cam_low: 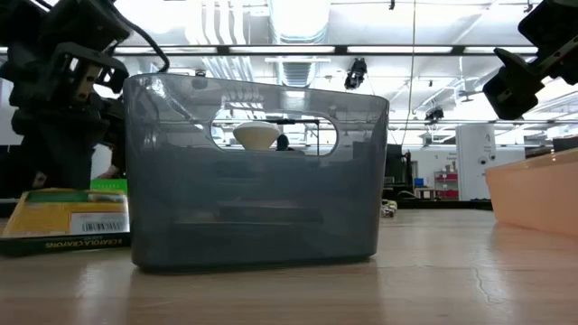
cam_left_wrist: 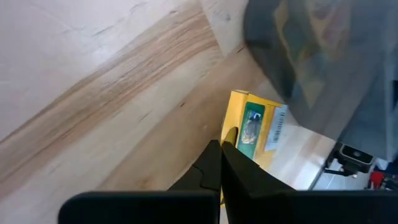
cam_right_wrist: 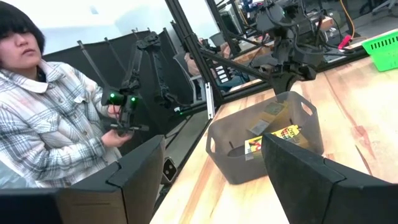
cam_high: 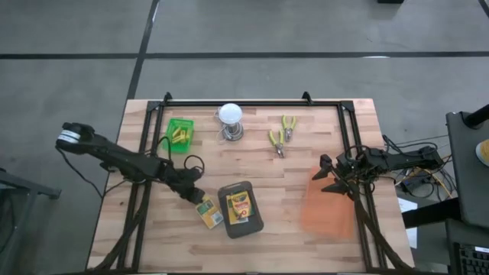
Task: Pick & Place School Supplies
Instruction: Put the yellow crayon box into the black bin
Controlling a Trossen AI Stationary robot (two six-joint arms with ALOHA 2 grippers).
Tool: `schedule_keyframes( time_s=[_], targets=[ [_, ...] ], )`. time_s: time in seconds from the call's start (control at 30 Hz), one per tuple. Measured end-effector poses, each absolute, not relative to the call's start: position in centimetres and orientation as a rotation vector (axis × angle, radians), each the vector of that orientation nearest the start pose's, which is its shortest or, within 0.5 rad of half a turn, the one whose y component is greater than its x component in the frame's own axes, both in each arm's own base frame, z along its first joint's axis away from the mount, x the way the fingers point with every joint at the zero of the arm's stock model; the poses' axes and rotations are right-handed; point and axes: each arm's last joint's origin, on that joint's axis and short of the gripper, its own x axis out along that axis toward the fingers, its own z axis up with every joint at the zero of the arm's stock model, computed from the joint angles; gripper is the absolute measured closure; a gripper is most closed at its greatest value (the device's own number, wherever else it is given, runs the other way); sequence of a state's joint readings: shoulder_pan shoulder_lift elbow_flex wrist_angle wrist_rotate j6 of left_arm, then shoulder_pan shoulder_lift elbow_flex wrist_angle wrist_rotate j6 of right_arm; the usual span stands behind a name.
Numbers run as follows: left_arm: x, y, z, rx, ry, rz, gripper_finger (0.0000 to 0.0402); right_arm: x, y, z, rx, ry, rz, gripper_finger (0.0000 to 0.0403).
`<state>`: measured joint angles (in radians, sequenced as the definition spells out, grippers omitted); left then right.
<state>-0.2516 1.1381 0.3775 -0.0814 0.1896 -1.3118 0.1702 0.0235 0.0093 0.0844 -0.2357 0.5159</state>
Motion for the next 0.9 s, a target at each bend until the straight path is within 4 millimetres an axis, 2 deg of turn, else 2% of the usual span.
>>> schedule_keyframes(
  time_s=[0.3, 0.6, 0.9],
  targets=[
    [17.9, -5.0, 17.1, -1.139, 0.949, 0.234, 0.0401, 9.5, 2.3, 17.3, 0.506, 0.036, 0.415, 0.0138],
    [18.5, -4.8, 22.1, -0.944, 0.934, 0.309, 0.0401, 9.5, 2.3, 17.3, 0.506, 0.036, 0.415, 0.0140],
    [18.7, -4.6, 26.6, -0.836, 0.884, 0.344, 0.0401, 9.5, 2.3, 17.3, 0.506, 0.035, 0.415, 0.0139]
  ],
)
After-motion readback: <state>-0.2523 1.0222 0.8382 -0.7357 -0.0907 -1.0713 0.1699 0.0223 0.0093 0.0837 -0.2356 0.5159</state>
